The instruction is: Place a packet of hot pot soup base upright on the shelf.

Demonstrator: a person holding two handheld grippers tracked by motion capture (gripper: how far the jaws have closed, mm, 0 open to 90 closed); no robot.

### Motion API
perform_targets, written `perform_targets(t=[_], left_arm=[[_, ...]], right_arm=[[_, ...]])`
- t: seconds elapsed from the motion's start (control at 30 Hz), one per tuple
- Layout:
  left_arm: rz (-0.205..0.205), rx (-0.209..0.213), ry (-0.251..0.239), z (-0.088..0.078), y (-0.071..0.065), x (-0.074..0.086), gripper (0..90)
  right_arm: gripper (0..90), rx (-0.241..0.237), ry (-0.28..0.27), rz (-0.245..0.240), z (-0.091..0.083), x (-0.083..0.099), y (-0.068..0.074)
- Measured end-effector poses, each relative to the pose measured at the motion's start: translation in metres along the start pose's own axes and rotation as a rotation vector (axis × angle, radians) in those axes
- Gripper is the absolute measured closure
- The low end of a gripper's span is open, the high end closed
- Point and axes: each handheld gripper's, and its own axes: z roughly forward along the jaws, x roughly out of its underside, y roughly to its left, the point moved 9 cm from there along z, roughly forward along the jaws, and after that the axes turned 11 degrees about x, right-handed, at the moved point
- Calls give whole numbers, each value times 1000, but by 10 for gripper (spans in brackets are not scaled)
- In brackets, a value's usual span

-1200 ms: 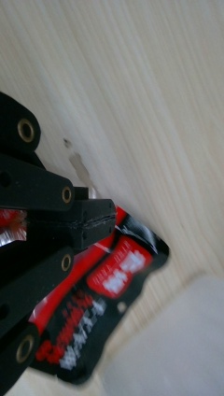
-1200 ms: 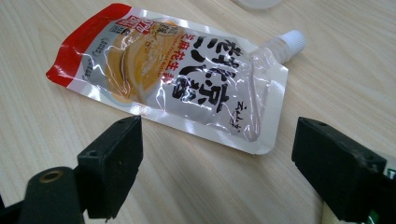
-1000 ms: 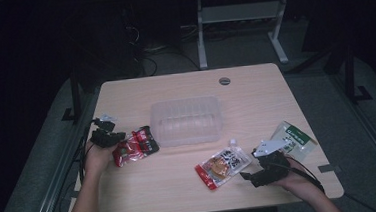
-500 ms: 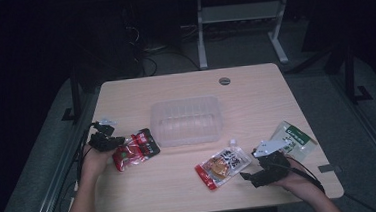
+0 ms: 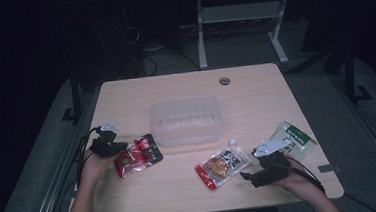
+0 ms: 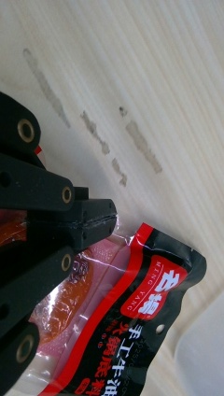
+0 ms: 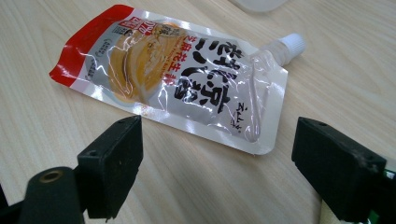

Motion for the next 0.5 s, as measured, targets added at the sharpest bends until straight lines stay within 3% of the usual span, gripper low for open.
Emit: perform_targets(t=[0.5], left_arm=[[48,81,17,-4,-38,15,898]], right_arm=[[164,-2,2,-6,0,0,1]])
